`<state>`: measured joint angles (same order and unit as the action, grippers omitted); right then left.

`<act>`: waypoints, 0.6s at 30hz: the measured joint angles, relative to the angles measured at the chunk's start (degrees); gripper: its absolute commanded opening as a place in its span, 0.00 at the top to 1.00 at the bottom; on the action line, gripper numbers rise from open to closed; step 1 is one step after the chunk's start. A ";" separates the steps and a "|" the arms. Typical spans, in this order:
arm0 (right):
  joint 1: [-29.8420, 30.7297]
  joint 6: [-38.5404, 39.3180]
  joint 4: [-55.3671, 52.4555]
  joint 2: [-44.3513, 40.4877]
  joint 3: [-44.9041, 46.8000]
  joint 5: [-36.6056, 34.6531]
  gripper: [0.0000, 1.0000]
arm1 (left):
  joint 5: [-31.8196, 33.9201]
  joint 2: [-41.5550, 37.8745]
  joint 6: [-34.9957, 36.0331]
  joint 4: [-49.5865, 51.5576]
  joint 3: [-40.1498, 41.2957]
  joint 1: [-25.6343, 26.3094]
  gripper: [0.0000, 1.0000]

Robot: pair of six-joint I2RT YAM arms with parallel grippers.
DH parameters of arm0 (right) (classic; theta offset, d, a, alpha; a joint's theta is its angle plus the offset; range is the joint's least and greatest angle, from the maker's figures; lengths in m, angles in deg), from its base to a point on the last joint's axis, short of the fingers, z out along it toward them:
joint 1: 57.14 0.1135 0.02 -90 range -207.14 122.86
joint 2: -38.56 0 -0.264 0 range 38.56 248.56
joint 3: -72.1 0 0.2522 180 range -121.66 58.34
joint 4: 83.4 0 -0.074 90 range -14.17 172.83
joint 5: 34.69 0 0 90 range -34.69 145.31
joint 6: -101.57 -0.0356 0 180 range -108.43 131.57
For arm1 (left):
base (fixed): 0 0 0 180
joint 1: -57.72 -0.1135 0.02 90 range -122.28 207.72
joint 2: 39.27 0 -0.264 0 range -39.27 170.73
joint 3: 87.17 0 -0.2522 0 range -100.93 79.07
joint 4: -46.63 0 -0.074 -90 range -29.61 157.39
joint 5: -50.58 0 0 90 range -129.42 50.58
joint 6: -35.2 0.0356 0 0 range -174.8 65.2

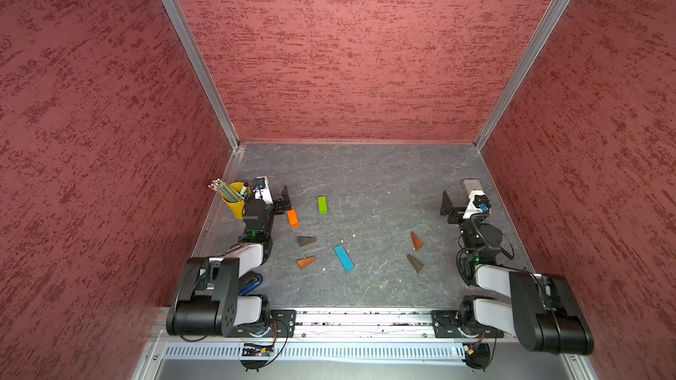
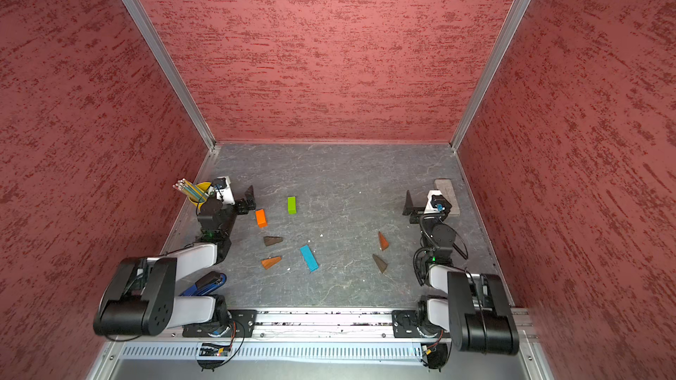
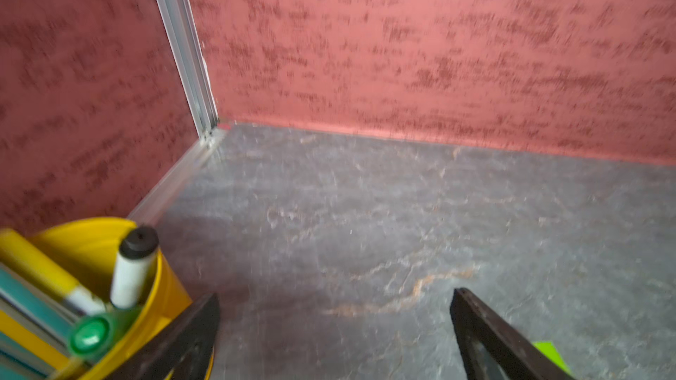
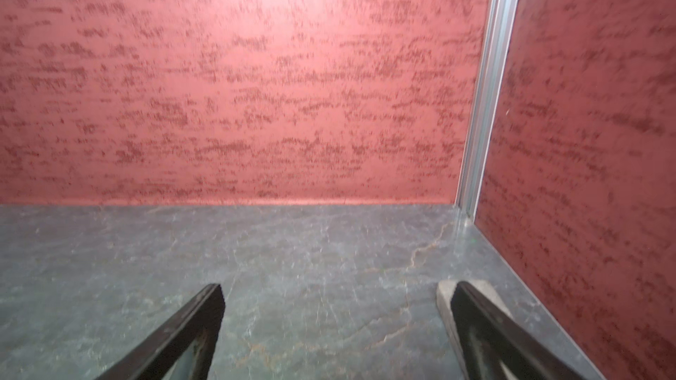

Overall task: Assemble a small pinwheel with building blocks
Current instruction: Pick up the building block from the center of the board.

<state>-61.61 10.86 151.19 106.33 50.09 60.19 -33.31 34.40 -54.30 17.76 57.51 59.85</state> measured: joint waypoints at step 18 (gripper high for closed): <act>15.65 -6.21 -39.04 -10.75 -13.29 13.84 0.01 | 7.37 9.11 -13.35 61.81 -33.62 23.67 0.10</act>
<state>-45.96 4.65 112.16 95.57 36.80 74.03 -25.95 43.51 -67.66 79.57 23.89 83.52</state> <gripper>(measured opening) 0.989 0.918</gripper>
